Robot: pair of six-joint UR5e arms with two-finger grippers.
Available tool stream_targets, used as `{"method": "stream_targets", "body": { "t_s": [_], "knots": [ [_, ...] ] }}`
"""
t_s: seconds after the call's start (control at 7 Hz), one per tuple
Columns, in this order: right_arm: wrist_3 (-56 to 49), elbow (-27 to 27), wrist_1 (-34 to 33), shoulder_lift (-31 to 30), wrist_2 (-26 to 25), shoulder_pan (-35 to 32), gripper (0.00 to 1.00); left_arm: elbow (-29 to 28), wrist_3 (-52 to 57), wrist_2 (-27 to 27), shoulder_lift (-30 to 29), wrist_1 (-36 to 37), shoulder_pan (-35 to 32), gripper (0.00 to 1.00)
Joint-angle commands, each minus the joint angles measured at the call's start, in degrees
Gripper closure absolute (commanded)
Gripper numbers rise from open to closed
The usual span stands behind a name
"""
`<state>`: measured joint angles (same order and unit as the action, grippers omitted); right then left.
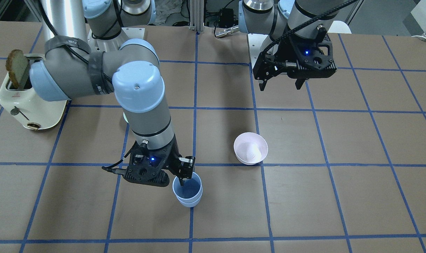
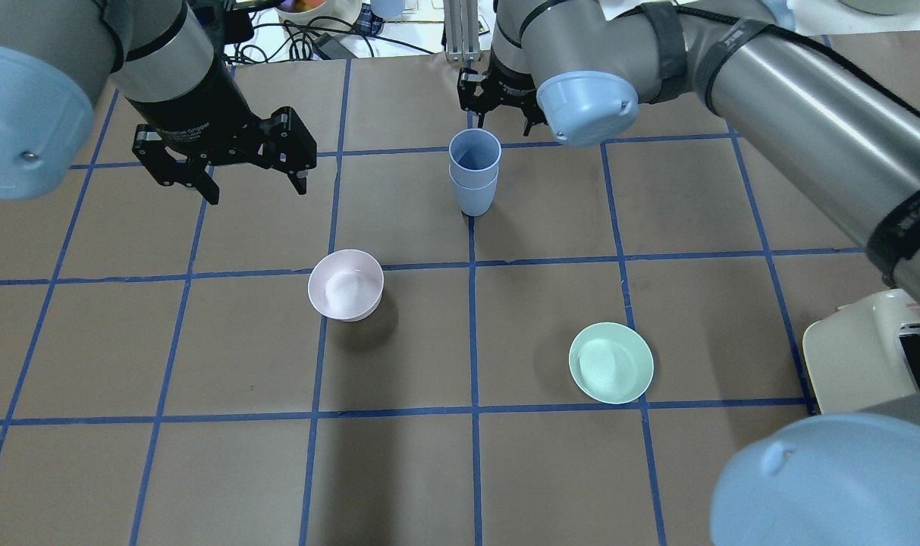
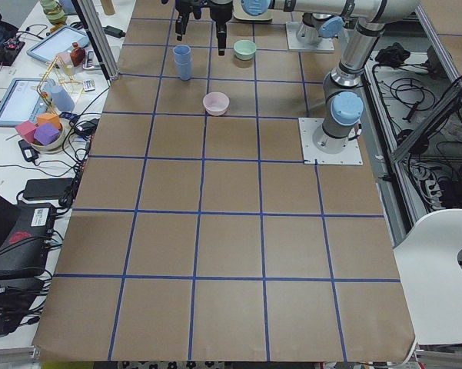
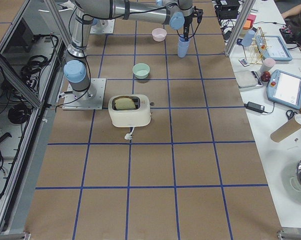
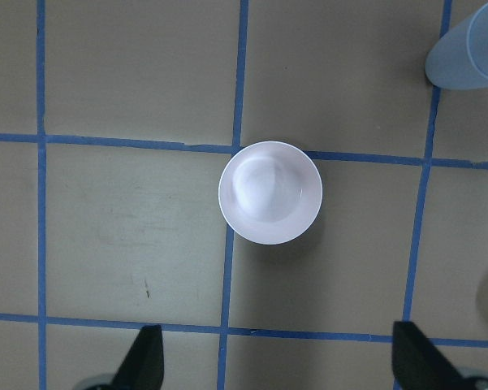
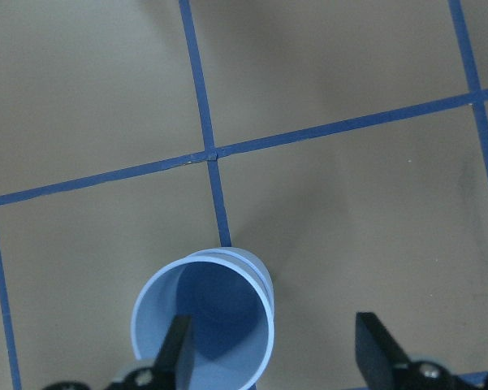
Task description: Stack blue cups with both arms
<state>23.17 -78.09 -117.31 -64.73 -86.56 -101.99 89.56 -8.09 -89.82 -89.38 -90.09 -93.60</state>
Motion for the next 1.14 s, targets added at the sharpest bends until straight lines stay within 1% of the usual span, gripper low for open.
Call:
{"method": "stream_targets", "body": {
  "t_s": [0.0,0.14,0.29,0.43,0.57,0.71,0.86,1.0],
  "knots": [
    [-16.1,2.9,13.7,-5.5,-0.2,7.7,0.00,0.0,0.0,0.0,0.0,0.0,0.0,0.00],
    [-22.9,2.7,22.0,-9.9,-0.4,11.5,0.00,0.1,0.0,0.0,0.0,0.0,0.0,0.00],
    [-26.6,2.3,31.8,-14.9,-0.5,12.9,0.00,0.1,0.0,0.0,0.0,0.0,0.0,0.00],
    [-27.6,0.8,37.9,-19.6,-0.5,13.0,0.00,0.1,0.0,0.0,0.0,0.0,0.0,0.00],
    [-27.7,-0.6,35.7,-21.4,0.6,12.6,0.00,0.1,0.0,0.0,0.0,0.0,0.0,0.00],
    [-28.0,-2.3,31.6,-21.5,0.1,12.7,0.00,0.1,0.0,0.0,0.0,0.0,0.0,0.00],
    [-30.5,-4.1,29.4,-21.4,-0.4,12.7,0.00,0.1,0.0,0.0,0.0,0.0,0.0,0.00],
    [-31.0,-4.4,27.9,-21.2,-0.5,13.2,0.00,0.1,0.0,0.0,0.0,0.0,0.0,0.00]
  ]
}}
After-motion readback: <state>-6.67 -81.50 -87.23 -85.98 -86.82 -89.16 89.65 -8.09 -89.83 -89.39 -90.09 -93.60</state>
